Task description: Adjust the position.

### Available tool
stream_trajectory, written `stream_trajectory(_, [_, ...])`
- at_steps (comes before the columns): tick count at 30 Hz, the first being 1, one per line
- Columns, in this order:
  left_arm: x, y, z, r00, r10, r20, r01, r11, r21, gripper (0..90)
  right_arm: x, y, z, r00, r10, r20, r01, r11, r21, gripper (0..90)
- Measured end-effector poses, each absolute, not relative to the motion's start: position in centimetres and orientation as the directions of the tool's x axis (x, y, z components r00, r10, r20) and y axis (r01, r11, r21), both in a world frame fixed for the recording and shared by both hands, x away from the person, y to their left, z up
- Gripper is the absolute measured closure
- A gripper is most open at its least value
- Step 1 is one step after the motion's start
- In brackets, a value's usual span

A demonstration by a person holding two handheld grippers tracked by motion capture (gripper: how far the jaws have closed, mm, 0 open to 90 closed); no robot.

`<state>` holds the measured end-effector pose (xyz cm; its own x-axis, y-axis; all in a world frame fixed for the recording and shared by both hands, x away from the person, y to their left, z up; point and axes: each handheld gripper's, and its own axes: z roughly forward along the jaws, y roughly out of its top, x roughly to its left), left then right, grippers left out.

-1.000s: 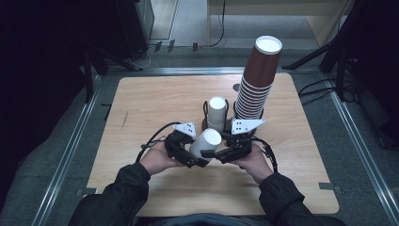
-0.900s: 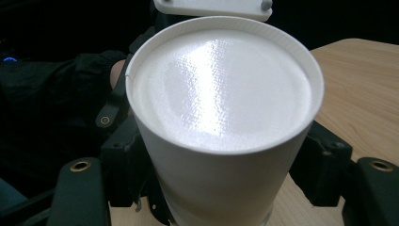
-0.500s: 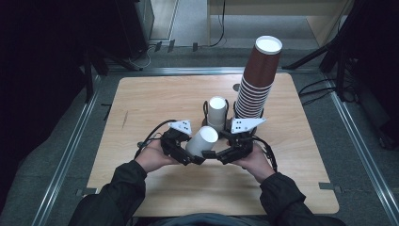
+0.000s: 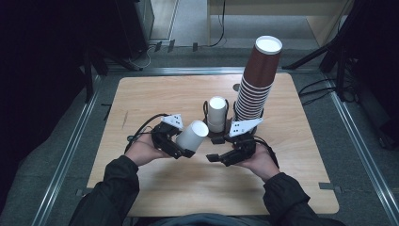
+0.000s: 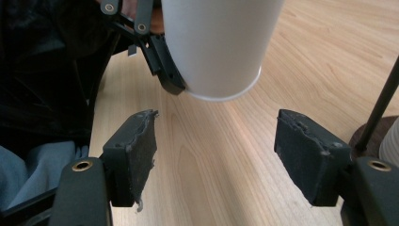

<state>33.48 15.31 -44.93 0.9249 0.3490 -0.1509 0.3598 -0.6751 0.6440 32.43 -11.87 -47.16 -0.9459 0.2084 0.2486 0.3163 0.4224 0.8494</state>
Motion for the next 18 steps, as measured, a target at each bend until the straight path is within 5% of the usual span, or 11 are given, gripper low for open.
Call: stream_trajectory(18, [33.82, 14.58, -45.1, 0.944, 0.313, -0.107, 0.32, -0.779, 0.539, 23.4, 32.2, -12.22, -47.91, -0.945, 0.271, 0.184, 0.305, 0.524, 0.795, 28.5])
